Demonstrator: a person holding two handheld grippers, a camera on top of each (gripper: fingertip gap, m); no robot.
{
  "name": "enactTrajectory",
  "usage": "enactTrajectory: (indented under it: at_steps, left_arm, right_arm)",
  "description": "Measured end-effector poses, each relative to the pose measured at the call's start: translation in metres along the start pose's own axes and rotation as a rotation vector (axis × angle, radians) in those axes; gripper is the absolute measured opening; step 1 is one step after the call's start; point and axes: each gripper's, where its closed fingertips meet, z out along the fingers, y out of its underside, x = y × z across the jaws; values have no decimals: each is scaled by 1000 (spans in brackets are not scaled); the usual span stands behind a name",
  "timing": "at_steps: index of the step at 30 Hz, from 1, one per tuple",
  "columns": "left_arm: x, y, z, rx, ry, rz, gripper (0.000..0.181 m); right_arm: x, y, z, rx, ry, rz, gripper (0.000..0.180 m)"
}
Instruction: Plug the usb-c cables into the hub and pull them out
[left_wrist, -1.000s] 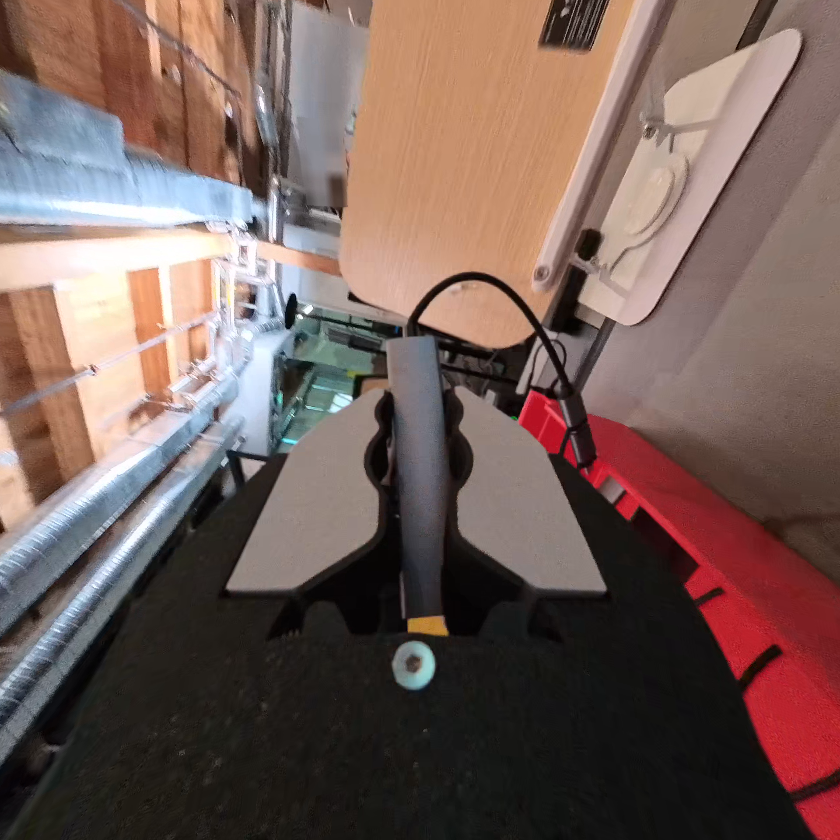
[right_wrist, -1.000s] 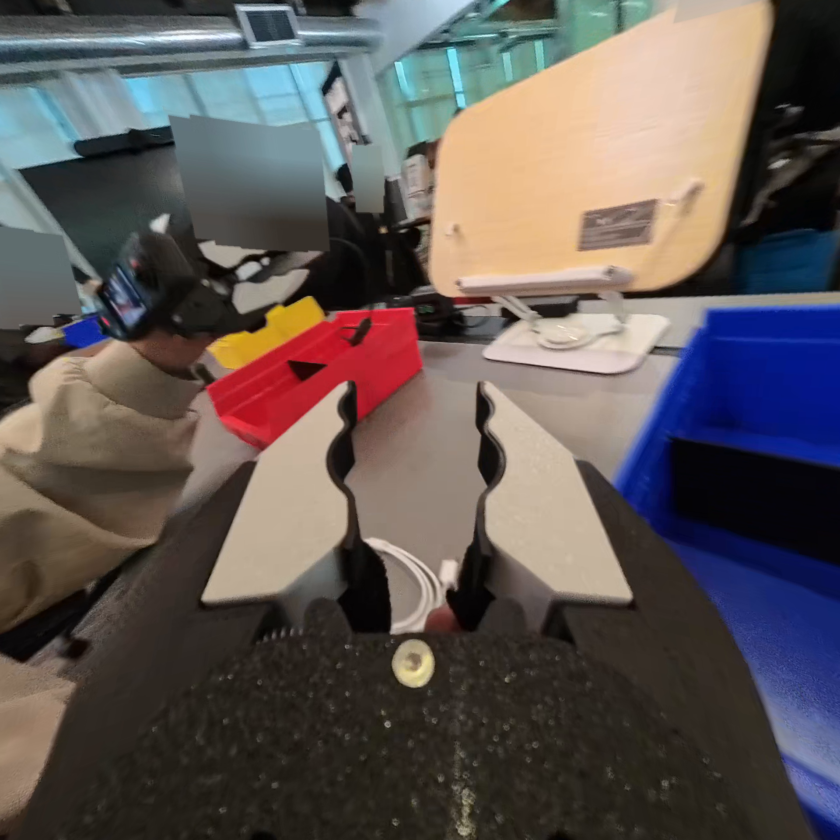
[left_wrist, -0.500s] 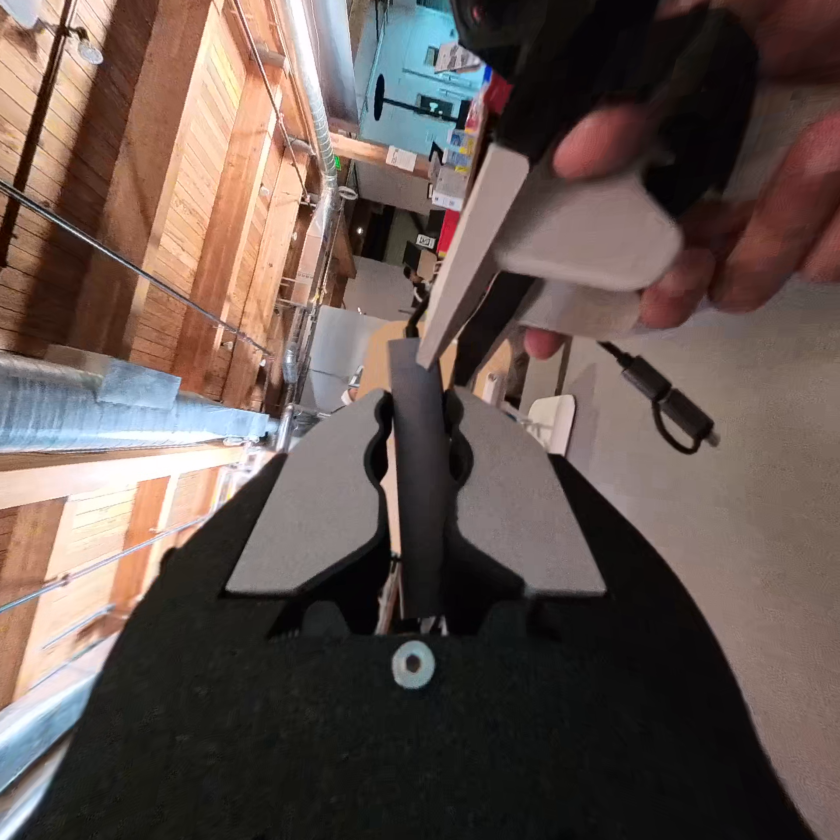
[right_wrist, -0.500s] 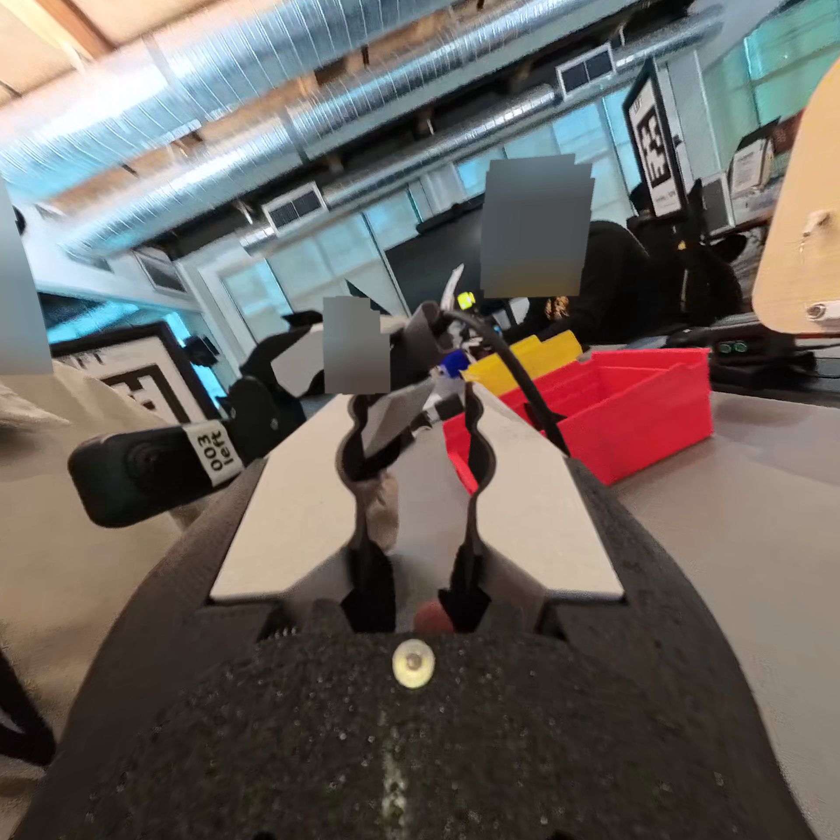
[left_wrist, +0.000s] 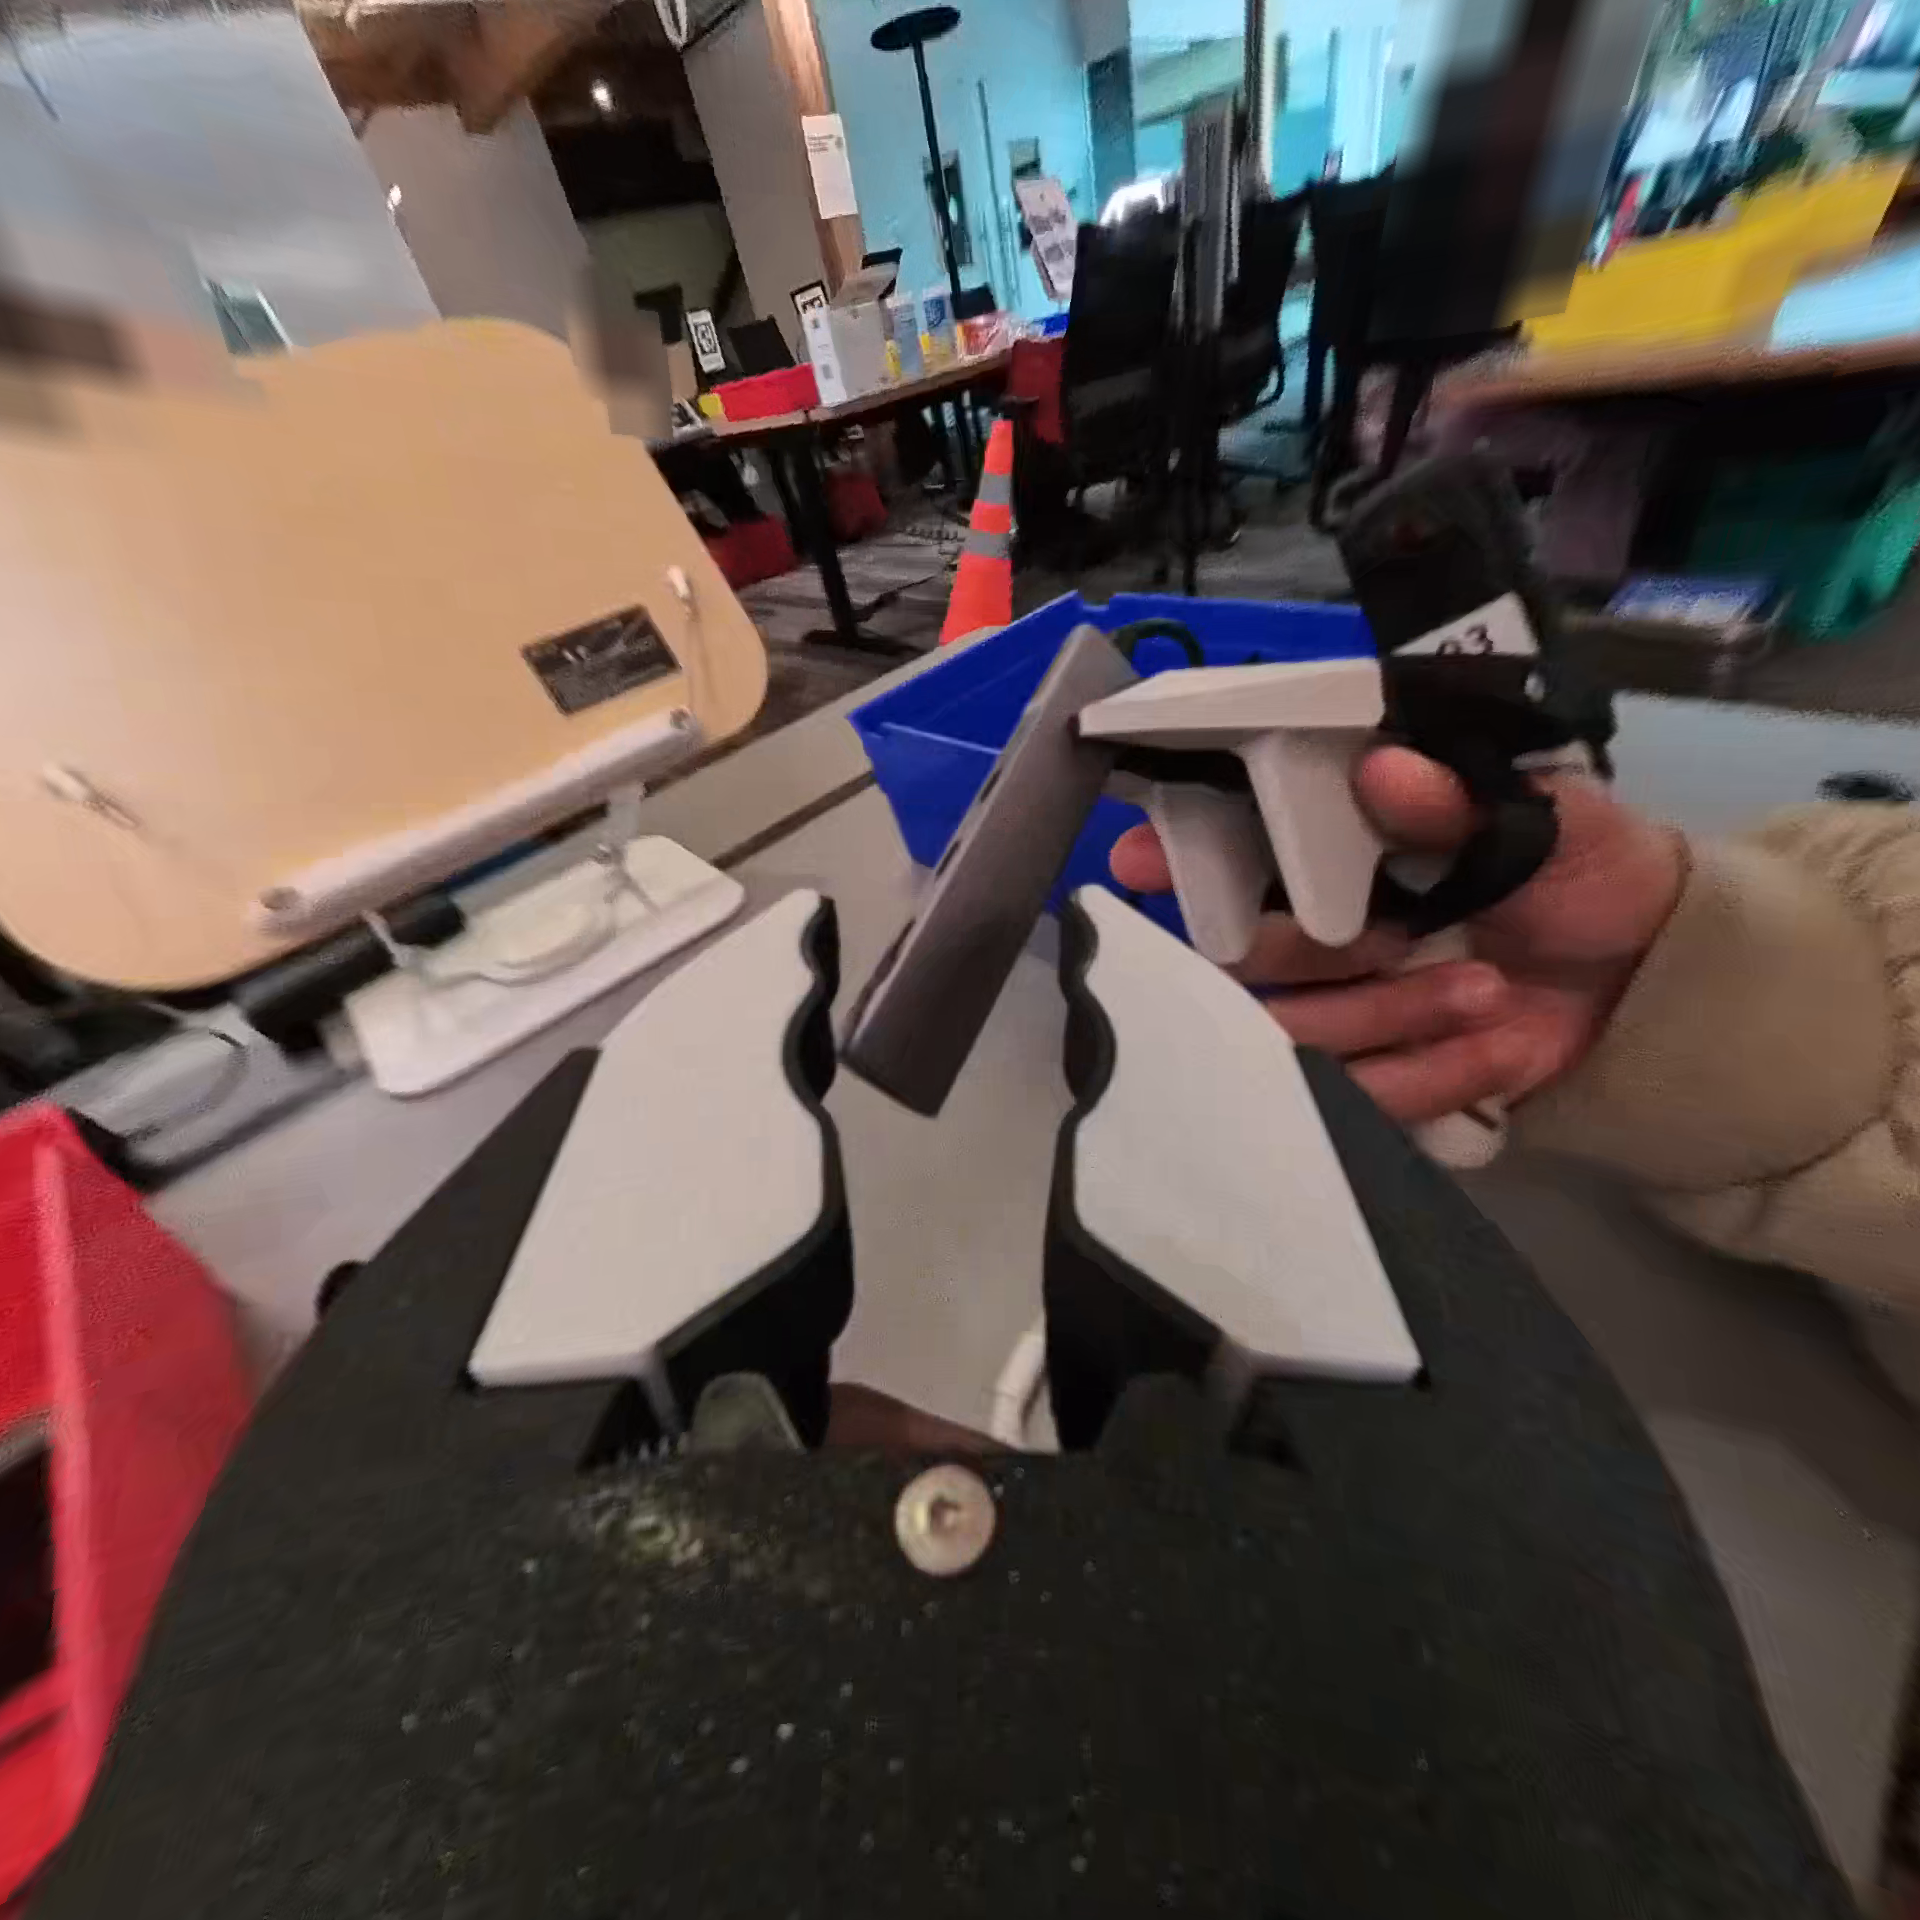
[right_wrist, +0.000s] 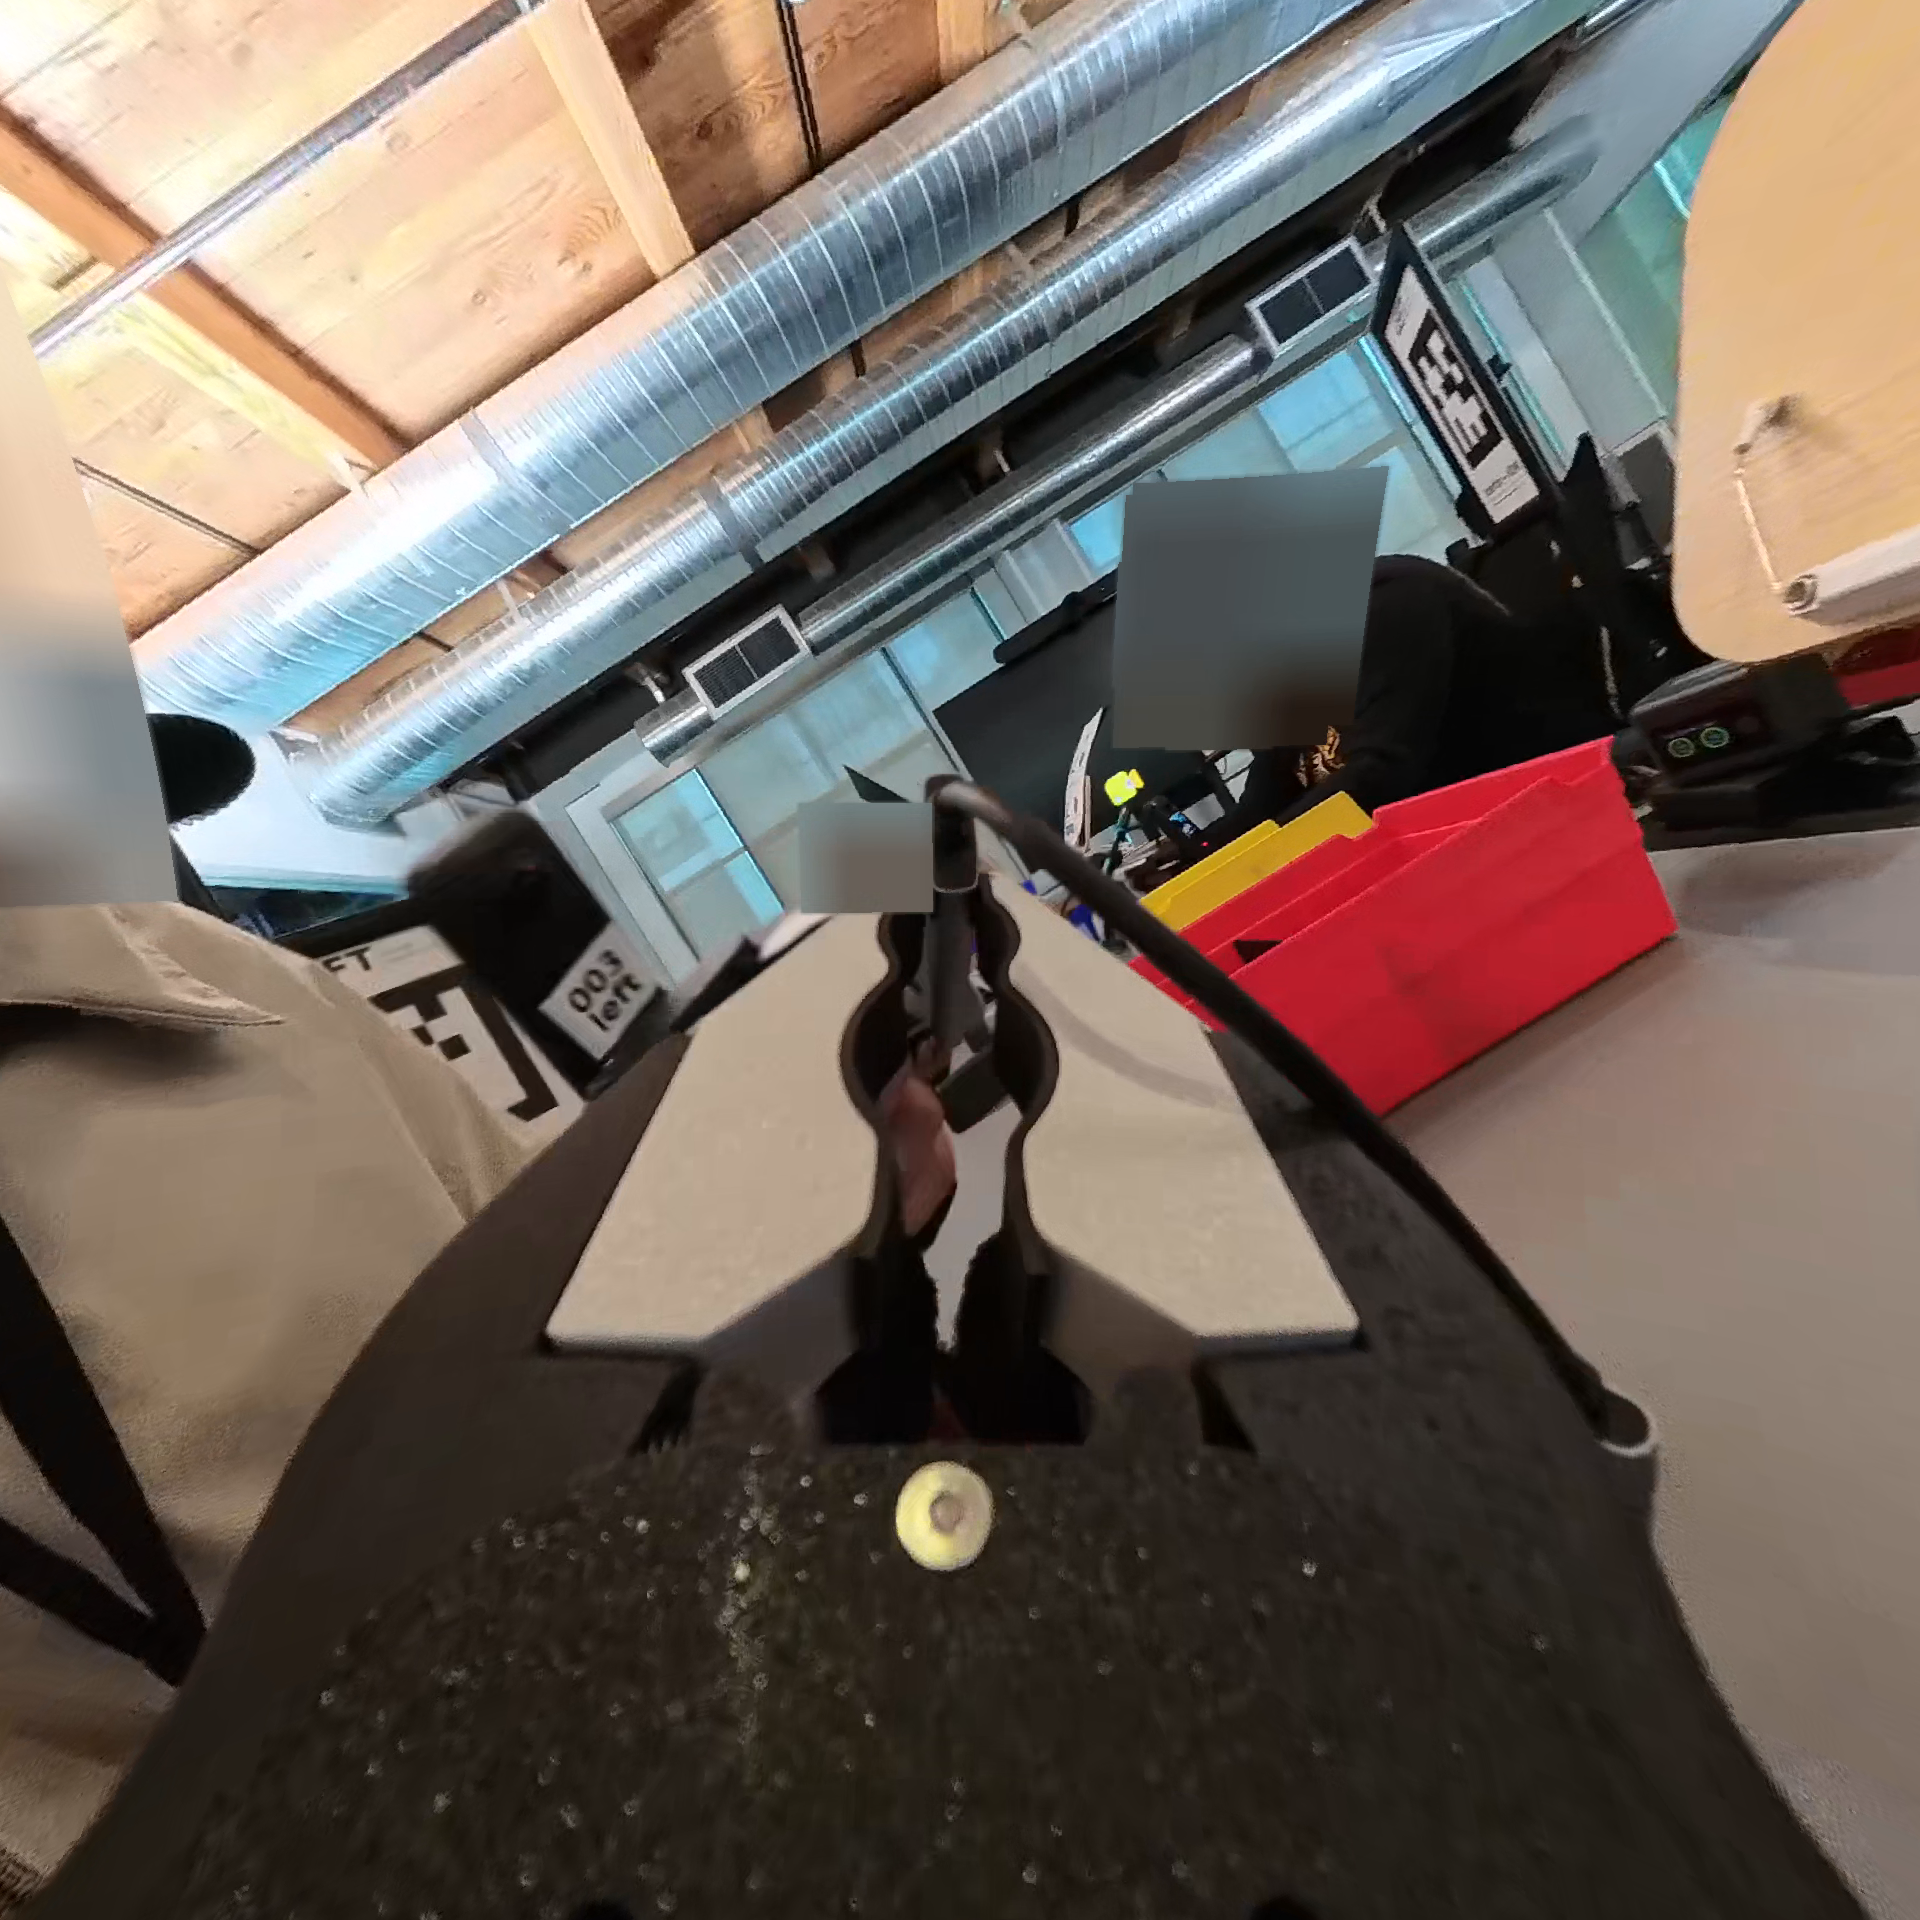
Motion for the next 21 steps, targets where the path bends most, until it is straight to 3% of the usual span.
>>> enactTrajectory:
  at_steps: [4, 7, 10, 19, 21]
  left_arm:
    - [2, 8, -22, 191, 231, -538, 49]
    - [-2, 1, -34, 369, 377, -761, 46]
    - [6, -6, -40, 447, 461, -772, 43]
    - [1, -9, -49, 567, 417, -779, 11]
    - [1, -9, -49, 572, 409, -770, 11]
  right_arm:
    - [-1, -7, -4, 46, -14, 10, 7]
    - [-11, -4, -1, 59, -80, 48, 8]
    - [-17, 3, 4, 70, -130, 88, 8]
    - [-24, 17, 14, 137, -176, 140, 8]
    - [-23, 21, 17, 145, -170, 149, 8]
